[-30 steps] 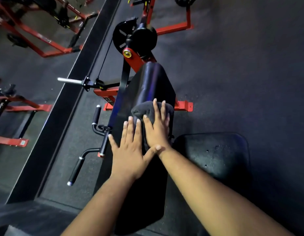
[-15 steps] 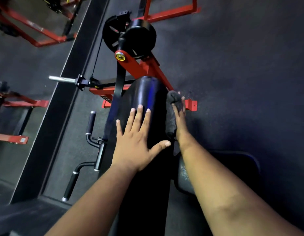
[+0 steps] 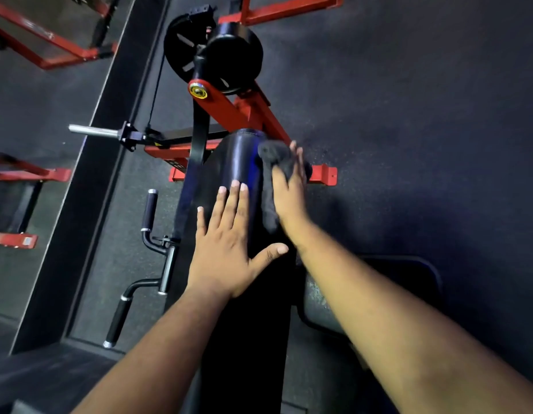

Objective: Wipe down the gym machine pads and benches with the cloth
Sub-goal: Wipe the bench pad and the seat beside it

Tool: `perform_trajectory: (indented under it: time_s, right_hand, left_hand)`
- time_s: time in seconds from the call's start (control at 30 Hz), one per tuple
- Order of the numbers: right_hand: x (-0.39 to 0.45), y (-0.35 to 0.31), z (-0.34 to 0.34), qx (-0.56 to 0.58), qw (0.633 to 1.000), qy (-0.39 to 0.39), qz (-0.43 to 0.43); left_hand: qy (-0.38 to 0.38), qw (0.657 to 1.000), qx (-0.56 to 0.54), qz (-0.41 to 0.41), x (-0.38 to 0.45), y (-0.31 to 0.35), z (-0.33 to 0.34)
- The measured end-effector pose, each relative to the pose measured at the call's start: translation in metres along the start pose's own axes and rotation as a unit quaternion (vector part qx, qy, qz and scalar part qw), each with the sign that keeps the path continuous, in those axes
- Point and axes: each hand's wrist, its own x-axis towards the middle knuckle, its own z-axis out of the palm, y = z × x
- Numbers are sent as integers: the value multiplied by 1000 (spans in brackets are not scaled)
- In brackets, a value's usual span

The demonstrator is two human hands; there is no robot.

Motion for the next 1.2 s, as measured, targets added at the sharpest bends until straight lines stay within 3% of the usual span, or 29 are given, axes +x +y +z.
perform_trajectory:
  time_s: [0.07,0.2,0.23,0.33,0.5,0.57,0.73,0.83,0.87,0.93,1.0,1.1,1.2]
  right_hand:
    - [4,-15,1,-11,1000,-11,3]
    - [-121,17,-17,-16,986,-57,-154]
    - [-143,27,-20,-2,985,-71,-155]
    - [-110,22,-14,22,994,-68,-88]
    - [-13,11,-3,23,994,-28,-107]
    - [-22,37,-1,58,992,-33,-107]
    - [-133,108,-22,96,991,-88,20]
    - [-92,117,-17,64,995,-78,9]
    - [-58,114,-9,47,997,-61,29]
    - [9,105,3,67,986,-34,149]
    - [33,97,5,67,974,-19,215]
    - [-43,78,-4,94,978,-45,183]
    - [-154,47,-18,90,990,-88,62]
  left_hand:
    - [10,1000,-9,-1,-1,0,-1]
    - [28,999,-47,2,-3,-2,-1]
    - [24,999,-48,4,-3,-2,0]
    - [13,999,-30,2,0,-1,2]
    - [-1,1000,-13,-7,1,0,3]
    - [2,1000,-11,-7,1,-1,3]
    - [-4,1000,-5,-13,2,0,3]
    - [-3,1000,-1,-11,2,0,3]
    - [-4,1000,-2,-9,2,0,3]
    - [-4,1000,-1,-9,2,-1,4]
    - [-3,1000,0,-8,2,-1,3]
    - [0,1000,-7,-9,0,-1,2]
    - [10,999,-32,-1,-1,-3,2]
